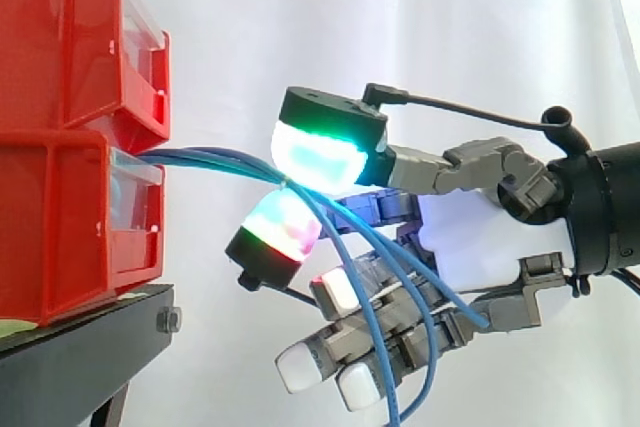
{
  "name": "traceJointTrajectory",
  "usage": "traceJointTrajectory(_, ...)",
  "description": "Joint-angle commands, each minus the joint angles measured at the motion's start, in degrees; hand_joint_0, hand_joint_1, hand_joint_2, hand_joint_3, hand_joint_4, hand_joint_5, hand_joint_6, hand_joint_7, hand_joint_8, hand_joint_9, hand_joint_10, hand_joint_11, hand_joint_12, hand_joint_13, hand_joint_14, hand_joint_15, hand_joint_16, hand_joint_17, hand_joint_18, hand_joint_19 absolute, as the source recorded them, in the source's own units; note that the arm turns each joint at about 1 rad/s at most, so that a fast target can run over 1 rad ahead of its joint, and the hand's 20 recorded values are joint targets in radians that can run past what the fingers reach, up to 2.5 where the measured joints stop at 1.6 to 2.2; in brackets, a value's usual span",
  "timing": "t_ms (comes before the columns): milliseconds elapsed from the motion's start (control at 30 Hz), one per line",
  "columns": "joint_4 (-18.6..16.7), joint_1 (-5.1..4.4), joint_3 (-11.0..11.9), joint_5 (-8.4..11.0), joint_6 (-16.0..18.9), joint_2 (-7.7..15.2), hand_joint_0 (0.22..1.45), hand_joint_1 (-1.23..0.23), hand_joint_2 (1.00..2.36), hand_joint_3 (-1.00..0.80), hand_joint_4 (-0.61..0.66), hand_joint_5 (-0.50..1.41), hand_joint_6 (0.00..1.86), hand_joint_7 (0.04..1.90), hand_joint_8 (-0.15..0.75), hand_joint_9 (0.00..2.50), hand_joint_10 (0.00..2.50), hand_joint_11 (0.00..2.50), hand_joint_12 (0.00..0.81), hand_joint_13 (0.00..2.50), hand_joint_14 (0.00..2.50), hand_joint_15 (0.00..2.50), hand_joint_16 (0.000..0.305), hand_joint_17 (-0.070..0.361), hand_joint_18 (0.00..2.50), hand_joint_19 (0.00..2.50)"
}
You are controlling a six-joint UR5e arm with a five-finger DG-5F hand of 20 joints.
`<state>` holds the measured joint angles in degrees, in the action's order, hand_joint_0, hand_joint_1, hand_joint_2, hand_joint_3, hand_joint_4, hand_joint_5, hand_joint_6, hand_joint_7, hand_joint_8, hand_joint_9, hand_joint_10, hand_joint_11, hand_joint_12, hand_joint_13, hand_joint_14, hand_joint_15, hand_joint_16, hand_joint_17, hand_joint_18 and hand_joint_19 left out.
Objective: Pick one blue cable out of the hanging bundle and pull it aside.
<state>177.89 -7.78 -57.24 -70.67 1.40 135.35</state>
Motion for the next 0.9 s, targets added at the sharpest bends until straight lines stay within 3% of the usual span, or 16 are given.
traceJointTrajectory(0,0.0,0.05,0.02,0.0,0.01,0.0,0.6,-0.96,1.0,-0.5,-0.25,-0.12,0.95,0.86,0.2,1.15,0.02,0.65,0.286,0.85,0.02,0.46,0.037,0.083,0.79,0.56)
traceJointTrajectory(167,0.0,0.05,-0.06,0.0,0.01,0.0,0.56,-0.96,1.0,-0.5,-0.22,-0.13,0.94,0.87,0.202,1.15,0.02,0.65,0.295,0.86,0.02,0.47,0.038,0.087,0.79,0.56)
traceJointTrajectory(367,0.0,0.05,-0.06,-0.09,0.01,0.0,0.63,-0.97,1.0,-0.5,-0.25,-0.13,0.93,0.94,0.198,1.15,0.02,0.64,0.288,0.87,0.02,0.47,0.037,0.083,0.8,0.58)
traceJointTrajectory(533,-0.17,0.05,-0.06,-0.09,0.01,0.0,0.47,-0.79,1.0,-0.5,-0.17,-0.14,0.92,0.91,0.227,1.15,0.02,0.64,0.336,0.88,0.02,0.48,0.046,0.104,0.82,0.58)
traceJointTrajectory(633,-0.09,0.05,-0.06,-0.09,0.01,0.0,0.49,-0.64,1.0,-0.5,-0.15,-0.14,0.92,0.94,0.23,1.15,0.02,0.66,0.334,0.88,0.02,0.5,0.047,0.107,0.81,0.61)
traceJointTrajectory(767,0.0,0.05,-0.06,-0.09,0.01,0.0,0.57,-0.62,1.0,-0.47,-0.12,-0.16,0.93,0.96,0.218,1.14,0.02,0.7,0.319,0.86,0.02,0.51,0.043,0.098,0.77,0.64)
traceJointTrajectory(867,0.0,0.05,-0.06,-0.09,0.01,0.0,0.57,-0.66,1.01,-0.31,-0.07,-0.17,0.94,0.94,0.225,1.12,0.02,0.72,0.325,0.87,0.02,0.52,0.045,0.101,0.77,0.64)
